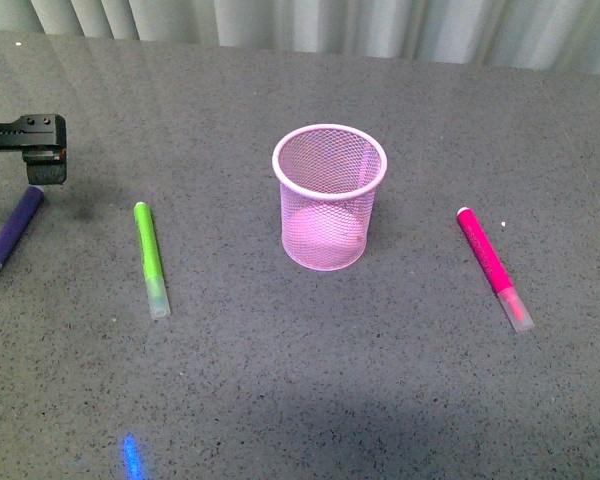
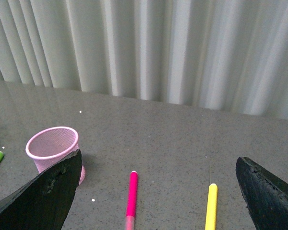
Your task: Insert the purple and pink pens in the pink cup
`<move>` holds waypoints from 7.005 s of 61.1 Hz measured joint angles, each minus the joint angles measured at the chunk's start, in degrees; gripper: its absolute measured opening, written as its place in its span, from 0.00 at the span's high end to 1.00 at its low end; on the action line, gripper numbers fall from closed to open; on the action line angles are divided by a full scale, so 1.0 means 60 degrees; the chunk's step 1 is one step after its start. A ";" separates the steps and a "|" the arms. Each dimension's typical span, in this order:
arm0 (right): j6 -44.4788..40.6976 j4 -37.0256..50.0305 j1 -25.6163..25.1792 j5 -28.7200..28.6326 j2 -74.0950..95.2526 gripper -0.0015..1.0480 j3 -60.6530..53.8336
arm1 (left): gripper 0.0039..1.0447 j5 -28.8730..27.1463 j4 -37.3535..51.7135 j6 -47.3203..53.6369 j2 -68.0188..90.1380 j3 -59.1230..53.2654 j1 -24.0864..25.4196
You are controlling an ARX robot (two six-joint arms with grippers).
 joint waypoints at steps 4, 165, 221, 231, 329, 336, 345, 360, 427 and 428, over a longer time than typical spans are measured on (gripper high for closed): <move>0.0000 0.0000 0.0000 0.0000 0.0000 0.07 0.0000 | 0.07 0.0080 0.0047 -0.0004 0.0091 0.0000 0.0000; 0.0000 0.0000 0.0000 0.0000 0.0000 0.07 0.0000 | 0.92 -0.0164 0.2197 -0.1537 -0.1770 0.0634 -0.5220; 0.0000 0.0000 0.0000 0.0000 0.0000 0.07 0.0000 | 0.92 -0.1326 0.2874 -0.1388 -0.0127 0.1300 -0.6211; 0.0000 0.0000 0.0000 0.0000 0.0000 0.07 0.0000 | 0.92 -0.1424 0.2976 -0.1526 -0.0127 0.1027 -0.6331; 0.0000 -0.0011 0.0000 -0.0007 -0.0007 0.07 0.0000 | 0.92 -0.1916 0.6699 0.0040 -1.1595 -1.0342 -0.3024; 0.0000 -0.0011 0.0000 0.0004 -0.0007 0.07 0.0000 | 0.98 -0.1220 0.5526 0.0098 -1.3038 -1.0499 -0.2375; 0.0000 -0.0011 0.0000 0.0000 -0.0007 0.07 0.0000 | 0.98 -0.0736 0.4375 0.0124 -1.4302 -1.0604 -0.1825; 0.0000 -0.0011 0.0000 0.0004 -0.0007 0.07 0.0000 | 0.98 0.0532 0.3005 0.0131 -1.5806 -1.0608 -0.0590; 0.0000 -0.0011 0.0000 -0.0004 -0.0007 0.07 0.0000 | 0.87 0.0627 -0.1078 0.0146 -1.9759 -1.0604 -0.0441; -0.0004 -0.0011 0.0000 0.0000 -0.0007 0.07 0.0000 | 0.85 0.0623 -0.1078 0.0146 -1.9759 -1.0604 -0.0441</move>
